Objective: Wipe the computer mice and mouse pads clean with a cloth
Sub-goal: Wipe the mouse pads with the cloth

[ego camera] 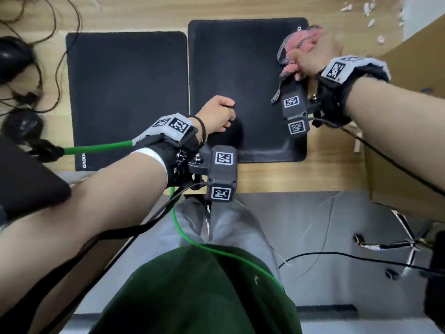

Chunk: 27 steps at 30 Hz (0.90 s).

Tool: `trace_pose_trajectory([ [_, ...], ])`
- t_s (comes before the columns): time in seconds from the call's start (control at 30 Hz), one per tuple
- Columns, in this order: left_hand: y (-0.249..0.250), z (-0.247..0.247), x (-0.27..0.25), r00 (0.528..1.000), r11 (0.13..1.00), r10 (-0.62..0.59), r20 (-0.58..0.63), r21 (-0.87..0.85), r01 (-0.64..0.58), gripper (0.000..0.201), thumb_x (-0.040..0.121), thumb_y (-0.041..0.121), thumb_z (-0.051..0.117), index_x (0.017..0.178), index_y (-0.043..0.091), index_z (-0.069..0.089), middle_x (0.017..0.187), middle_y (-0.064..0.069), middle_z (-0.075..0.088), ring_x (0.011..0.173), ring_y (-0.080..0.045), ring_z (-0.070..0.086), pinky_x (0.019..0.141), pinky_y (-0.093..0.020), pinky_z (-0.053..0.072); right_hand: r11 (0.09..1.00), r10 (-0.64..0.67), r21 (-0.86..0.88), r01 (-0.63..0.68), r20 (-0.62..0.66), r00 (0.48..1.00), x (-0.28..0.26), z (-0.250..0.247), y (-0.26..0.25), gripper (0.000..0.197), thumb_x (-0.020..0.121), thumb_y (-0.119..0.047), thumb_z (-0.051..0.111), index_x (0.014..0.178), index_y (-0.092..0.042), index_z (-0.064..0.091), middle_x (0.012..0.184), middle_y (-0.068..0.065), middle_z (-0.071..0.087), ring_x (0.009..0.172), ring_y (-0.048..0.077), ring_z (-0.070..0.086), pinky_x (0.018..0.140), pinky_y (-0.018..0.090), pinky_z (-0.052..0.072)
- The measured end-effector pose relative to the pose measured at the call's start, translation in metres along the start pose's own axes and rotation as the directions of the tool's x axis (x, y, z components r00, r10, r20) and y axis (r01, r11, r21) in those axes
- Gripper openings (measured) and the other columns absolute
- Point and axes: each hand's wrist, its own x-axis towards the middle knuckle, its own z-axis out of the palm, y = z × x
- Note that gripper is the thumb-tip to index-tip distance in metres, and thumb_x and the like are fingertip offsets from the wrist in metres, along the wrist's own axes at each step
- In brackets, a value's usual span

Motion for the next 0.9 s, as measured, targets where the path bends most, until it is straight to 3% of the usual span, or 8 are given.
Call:
trace_pose_trajectory([
  [0.07,0.0,0.003,0.001,1.0,1.0,0.007,-0.006,0.016,-0.007,0.021,0.092,0.005,0.048,0.106,0.02,0.045,0.071,0.003,0.045,0.059,-0.008,0.043,0.055,-0.017,0.037,1.0,0.012,0.0,-0.012,0.023,1.0,-0.015,-0.001,0.006,0.032,0.081,-0.034,0.07,0.108,-0.023,0.058,0.103,0.0,0.059,0.085,0.01,0.053,0.078,0.014,0.044],
  [0.13,0.003,0.009,0.0,1.0,0.998,0.03,-0.001,0.049,-0.03,0.022,0.091,0.004,0.048,0.082,0.024,0.042,0.068,0.001,0.038,0.055,-0.01,0.037,0.049,-0.018,0.031,0.999,0.035,0.0,-0.035,0.046,0.998,-0.047,-0.004,0.021,0.02,0.079,-0.034,0.071,0.083,-0.027,0.053,0.083,-0.005,0.059,0.074,0.009,0.051,0.072,0.011,0.044],
  [0.2,0.003,0.011,0.004,0.999,0.995,0.05,-0.009,0.092,-0.048,0.035,0.088,0.005,0.049,0.067,0.025,0.029,0.065,0.001,0.032,0.052,-0.012,0.034,0.042,-0.018,0.028,0.997,0.071,0.003,-0.071,0.074,0.995,-0.084,-0.001,0.045,0.023,0.077,-0.034,0.073,0.089,-0.028,0.055,0.08,-0.008,0.056,0.077,0.012,0.054,0.071,0.018,0.043],
  [0.33,0.004,0.011,0.004,0.998,0.988,0.07,0.0,0.14,-0.069,0.035,0.088,0.006,0.049,0.064,0.023,0.03,0.065,0.001,0.035,0.052,-0.014,0.037,0.045,-0.018,0.031,0.988,0.152,-0.034,-0.149,0.121,0.981,-0.169,0.008,0.086,0.041,0.082,-0.036,0.071,0.117,-0.027,0.052,0.087,-0.007,0.053,0.082,0.014,0.054,0.07,0.019,0.038],
  [0.43,0.002,0.008,0.0,0.997,0.981,0.072,0.036,0.176,-0.077,0.036,0.089,0.005,0.048,0.06,0.021,0.033,0.055,0.002,0.038,0.051,-0.015,0.036,0.045,-0.017,0.031,0.975,0.213,-0.098,-0.201,0.139,0.967,-0.186,0.019,0.097,0.051,0.082,-0.04,0.07,0.124,-0.022,0.049,0.101,-0.003,0.059,0.1,0.021,0.059,0.087,0.03,0.046],
  [0.5,0.001,0.007,-0.001,0.997,0.979,0.072,0.039,0.19,-0.078,0.031,0.09,0.006,0.049,0.064,0.02,0.039,0.057,0.002,0.043,0.054,-0.014,0.039,0.044,-0.017,0.036,0.97,0.226,-0.124,-0.208,0.152,0.962,-0.185,0.026,0.083,0.051,0.081,-0.038,0.069,0.124,-0.021,0.049,0.114,0.003,0.063,0.108,0.026,0.06,0.092,0.033,0.047],
  [0.73,0.0,0.002,0.001,0.997,0.989,0.027,0.07,0.14,-0.037,0.033,0.09,0.005,0.046,0.065,0.024,0.037,0.067,0.0,0.037,0.057,-0.013,0.037,0.053,-0.023,0.029,0.976,0.055,-0.216,0.021,0.336,0.94,-0.207,0.078,0.008,0.036,0.087,-0.034,0.058,0.117,-0.018,0.047,0.116,0.014,0.059,0.107,0.038,0.058,0.075,0.037,0.041],
  [0.9,0.01,0.005,0.005,0.998,0.977,-0.04,0.051,0.212,0.028,0.028,0.095,0.008,0.044,0.069,0.019,0.044,0.068,-0.001,0.042,0.055,-0.011,0.04,0.042,-0.015,0.036,0.976,0.168,-0.184,-0.121,0.267,0.949,-0.198,0.031,0.053,0.049,0.081,-0.044,0.066,0.122,-0.018,0.057,0.12,0.008,0.062,0.114,0.031,0.058,0.089,0.034,0.045],
])
